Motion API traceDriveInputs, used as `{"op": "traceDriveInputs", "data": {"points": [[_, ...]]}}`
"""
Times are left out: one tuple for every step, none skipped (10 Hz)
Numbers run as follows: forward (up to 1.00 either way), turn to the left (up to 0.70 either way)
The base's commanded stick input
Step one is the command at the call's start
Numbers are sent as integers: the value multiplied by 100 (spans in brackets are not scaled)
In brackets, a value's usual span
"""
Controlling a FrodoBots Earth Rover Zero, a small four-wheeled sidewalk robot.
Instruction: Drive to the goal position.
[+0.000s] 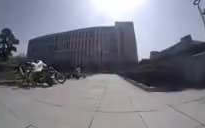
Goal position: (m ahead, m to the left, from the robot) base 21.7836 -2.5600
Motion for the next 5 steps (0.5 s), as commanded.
{"op": "traceDriveInputs", "data": {"points": [[45, 27], [45, 0], [45, 0], [45, 0], [45, 0]]}}
